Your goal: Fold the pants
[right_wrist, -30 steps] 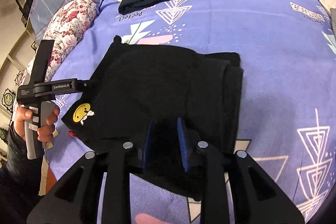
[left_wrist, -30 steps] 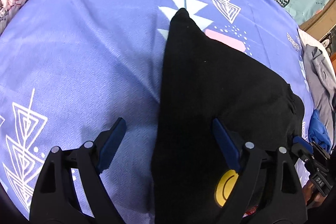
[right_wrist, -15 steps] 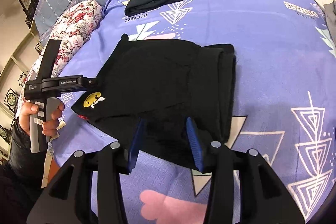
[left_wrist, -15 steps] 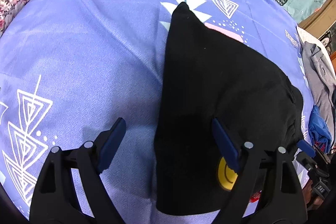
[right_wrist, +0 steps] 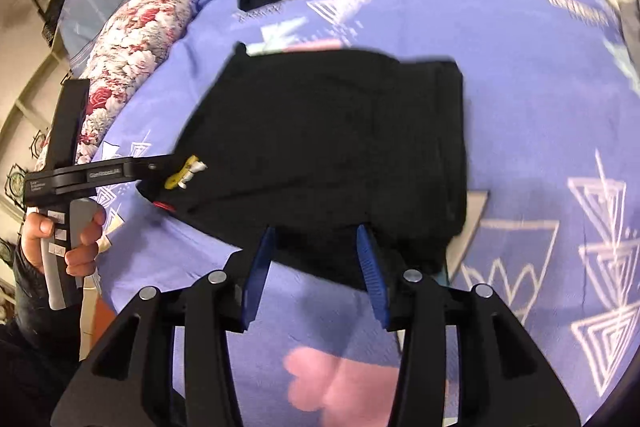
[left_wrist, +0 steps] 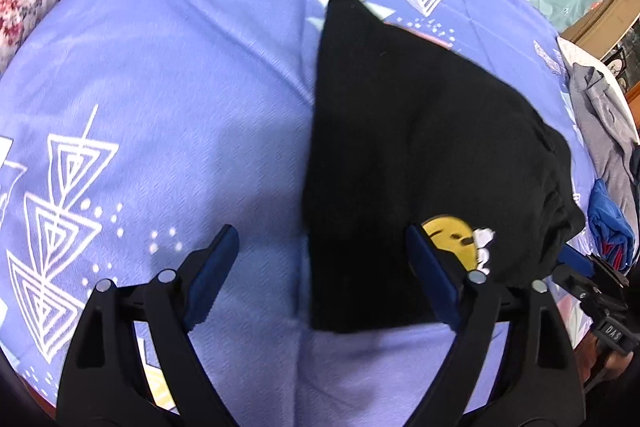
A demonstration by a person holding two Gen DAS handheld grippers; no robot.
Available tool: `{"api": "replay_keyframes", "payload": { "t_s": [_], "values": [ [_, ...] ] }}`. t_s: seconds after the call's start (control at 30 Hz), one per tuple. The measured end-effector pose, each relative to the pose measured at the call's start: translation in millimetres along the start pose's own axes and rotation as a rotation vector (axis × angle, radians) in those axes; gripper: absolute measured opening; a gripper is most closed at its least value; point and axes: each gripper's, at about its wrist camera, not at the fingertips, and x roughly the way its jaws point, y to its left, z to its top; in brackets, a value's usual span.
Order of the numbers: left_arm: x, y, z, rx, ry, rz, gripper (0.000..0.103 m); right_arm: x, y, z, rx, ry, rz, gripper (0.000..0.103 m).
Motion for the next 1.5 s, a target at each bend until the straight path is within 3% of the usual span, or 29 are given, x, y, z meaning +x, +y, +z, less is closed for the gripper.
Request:
{"api": "replay_keyframes", "payload": {
  "t_s": [0.1, 0.17, 0.23, 0.3, 0.43, 0.6, 0.83, 1.03, 1.13, 1.2, 1.27, 1.3, 1.4, 1.43, 1.5],
  "values": [
    [-2.4, 3.0, 0.5, 0.012, 0.007, 0.005, 0.089, -3.9, -9.1, -5.9, 0.013, 0.005, -0.039, 0.046],
    [-7.5, 3.4, 4.1, 0.017, 0.011, -0.012, 0.087, -10.4, -18.3, -6.5, 0.050, -0.002, 0.013, 0.046],
    [-15.2, 4.1, 9.8, 0.020, -0.005, -0.043, 0.087, -21.5, -25.4, -4.4, 0.078, -0.033, 0.054, 0.050],
    [-21.1, 5.2, 19.1, 0.009, -0.015, -0.065, 0.087, -34.2, -34.3, 1.6, 0.111, -0.081, 0.068, 0.061],
    [-18.9, 6.5, 35.2, -0.013, -0.006, -0.084, 0.089, -39.9, -49.5, 16.0, 0.151, -0.122, 0.025, 0.065],
    [7.4, -2.5, 54.2, -0.002, 0.067, -0.120, 0.090, -17.8, -71.3, 30.5, 0.232, -0.068, 0.038, 0.065],
    [38.8, -12.4, 70.2, 0.040, 0.138, -0.220, 0.092, 18.6, -91.2, 42.8, 0.305, 0.026, 0.133, 0.065],
    [52.0, -30.7, 87.6, 0.110, 0.168, -0.272, 0.091, 38.0, -80.4, 63.0, 0.236, 0.016, 0.184, 0.089],
    [56.8, -42.4, 93.2, 0.142, 0.167, -0.259, 0.083, 47.5, -65.3, 73.8, 0.167, 0.020, 0.138, 0.088],
    [57.5, -44.9, 94.9, 0.141, 0.162, -0.247, 0.074, 52.1, -55.8, 76.8, 0.119, 0.020, 0.091, 0.068],
    [55.8, -44.5, 94.4, 0.140, 0.150, -0.233, 0.056, 54.1, -54.6, 77.5, 0.102, 0.016, 0.065, 0.051],
    [53.2, -44.3, 93.3, 0.142, 0.138, -0.227, 0.052, 53.5, -55.8, 77.8, 0.106, 0.013, 0.067, 0.042],
    [38.8, -48.8, 88.4, 0.165, 0.090, -0.182, 0.032, 45.1, -53.6, 79.0, 0.105, -0.009, 0.107, 0.034],
    [34.4, -46.2, 87.5, 0.165, 0.084, -0.181, 0.019, 40.6, -48.3, 79.9, 0.086, -0.020, 0.107, 0.034],
    [19.4, -47.2, 86.1, 0.168, 0.057, -0.194, 0.013, 31.4, -38.4, 83.4, 0.062, -0.044, 0.126, 0.031]
  ]
}}
